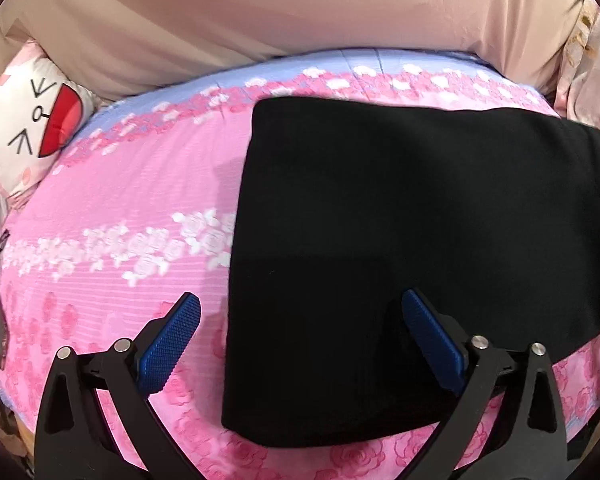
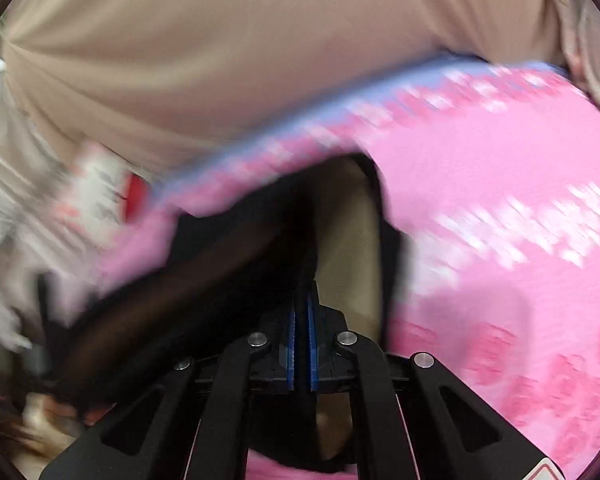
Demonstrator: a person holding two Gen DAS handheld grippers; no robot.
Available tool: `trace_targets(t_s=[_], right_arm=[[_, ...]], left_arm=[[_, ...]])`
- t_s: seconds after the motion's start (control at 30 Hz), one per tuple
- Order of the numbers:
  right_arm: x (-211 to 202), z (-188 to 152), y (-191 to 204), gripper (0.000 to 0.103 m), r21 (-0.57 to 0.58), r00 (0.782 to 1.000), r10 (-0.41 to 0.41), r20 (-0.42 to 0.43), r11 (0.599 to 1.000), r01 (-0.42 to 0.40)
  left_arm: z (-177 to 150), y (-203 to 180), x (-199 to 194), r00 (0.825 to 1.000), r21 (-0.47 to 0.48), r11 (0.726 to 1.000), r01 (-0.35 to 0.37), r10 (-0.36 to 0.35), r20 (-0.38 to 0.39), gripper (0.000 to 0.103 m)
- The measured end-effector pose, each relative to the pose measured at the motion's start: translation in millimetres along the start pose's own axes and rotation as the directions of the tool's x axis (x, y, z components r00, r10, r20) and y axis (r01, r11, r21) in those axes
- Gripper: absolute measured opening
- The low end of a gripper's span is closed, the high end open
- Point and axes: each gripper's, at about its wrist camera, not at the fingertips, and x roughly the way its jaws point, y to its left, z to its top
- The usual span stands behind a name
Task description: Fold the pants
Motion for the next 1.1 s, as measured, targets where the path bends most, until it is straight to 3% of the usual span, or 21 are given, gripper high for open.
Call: trace_targets(t_s=[0.07, 0.1, 0.17, 0.23, 0.27, 0.33, 0.43, 0.47, 0.5, 0.53, 0.6, 0.63, 0.67, 0.7, 0.77, 0.8, 0.83, 0.9, 0.97, 1.0, 1.1], right_arm=[[-14, 2, -12, 0.004, 0.12, 0.996, 0.088, 0.025, 0.989, -0.09], [-29, 4, -11, 0.006, 0.138, 0.996, 0.063, 0.07, 0.988, -0.072], [-78, 7, 0, 0.016, 0.136, 0.97, -0.057, 0.238, 0.99, 0.025], [-101, 11, 16, 0.016, 0.098, 0.958, -0.047, 0.285, 0.995, 0.02], [-103, 15, 35, 0.016, 0.036, 0.965, 0.016, 0.26, 0.999, -0.026], [-88, 17, 69, 0.016, -0.054, 0.979, 0.042, 0.198, 0.998, -0.032], [-27, 12, 108, 0.015, -0.208, 0.998, -0.001, 0.056, 0.978, 0.013], [-8, 13, 104, 0.008, -0.223, 0.999, -0.043, 0.024, 0.974, 0.047], [15, 18, 90, 0.003, -0.217, 0.988, -0.151, 0.011, 0.964, 0.15], [25, 24, 69, 0.0, -0.159, 0.979, -0.204, 0.003, 0.966, 0.202], [12, 32, 39, 0.0, 0.061, 0.997, -0.074, -0.006, 0.995, 0.074], [3, 33, 44, 0.0, 0.065, 0.995, -0.102, 0.014, 0.993, 0.101], [-8, 35, 66, 0.003, -0.007, 0.979, -0.193, 0.069, 0.981, 0.194], [-10, 35, 83, 0.013, -0.064, 0.97, -0.226, 0.094, 0.97, 0.232], [5, 36, 102, 0.01, -0.139, 0.977, -0.204, 0.067, 0.967, 0.211], [18, 38, 95, 0.009, -0.14, 0.97, -0.238, 0.039, 0.96, 0.242], [35, 44, 79, 0.002, -0.107, 0.96, -0.281, 0.001, 0.954, 0.28], [34, 49, 66, 0.0, 0.033, 0.973, -0.232, -0.021, 0.972, 0.232], [15, 50, 113, 0.012, -0.087, 0.976, -0.21, 0.066, 0.973, 0.215], [16, 48, 140, 0.012, -0.169, 0.979, -0.19, 0.075, 0.965, 0.2], [57, 41, 215, 0.012, -0.372, 0.991, -0.133, -0.02, 0.921, 0.117]], left_arm=[[-2, -3, 9, 1.0, -0.009, 1.0, -0.007, 0.007, -0.012, 0.098], [-1, -2, 9, 1.0, -0.014, 1.0, -0.01, 0.01, -0.001, 0.098], [1, -1, 6, 1.0, -0.008, 1.0, -0.024, 0.024, -0.002, 0.098], [2, 5, 2, 1.0, -0.013, 0.999, -0.03, 0.03, 0.007, 0.098], [2, 7, 1, 0.999, -0.022, 0.999, -0.036, 0.036, 0.01, 0.098], [4, 15, 0, 0.999, -0.055, 0.997, -0.05, 0.051, 0.019, 0.098], [7, 22, 3, 0.998, -0.082, 0.995, -0.061, 0.063, 0.016, 0.098], [7, 25, 5, 0.997, -0.083, 0.994, -0.073, 0.074, 0.01, 0.098], [6, 27, 6, 0.997, -0.081, 0.994, -0.073, 0.074, 0.012, 0.098], [5, 30, 5, 0.997, -0.076, 0.994, -0.075, 0.076, 0.017, 0.098], [0, 37, 2, 0.997, -0.065, 0.995, -0.071, 0.073, 0.027, 0.098], [-1, 42, 2, 0.997, -0.07, 0.995, -0.066, 0.068, 0.03, 0.098], [-3, 46, 1, 0.997, -0.077, 0.995, -0.065, 0.068, 0.033, 0.098], [-6, 49, 0, 0.997, -0.088, 0.994, -0.059, 0.063, 0.034, 0.098], [-9, 52, 2, 0.998, -0.105, 0.994, -0.039, 0.043, 0.036, 0.098], [-9, 54, 4, 0.999, -0.112, 0.993, -0.027, 0.031, 0.033, 0.098], [-9, 55, 4, 0.999, -0.113, 0.993, -0.018, 0.022, 0.033, 0.098], [-7, 61, -2, 0.999, -0.114, 0.993, 0.008, -0.003, 0.046, 0.098], [-7, 70, -11, 0.997, -0.112, 0.993, -0.025, 0.033, 0.071, 0.098], [-7, 78, -17, 0.994, -0.116, 0.992, -0.054, 0.064, 0.085, 0.098], [-10, 96, -26, 0.992, -0.144, 0.987, -0.069, 0.084, 0.098, 0.098]])
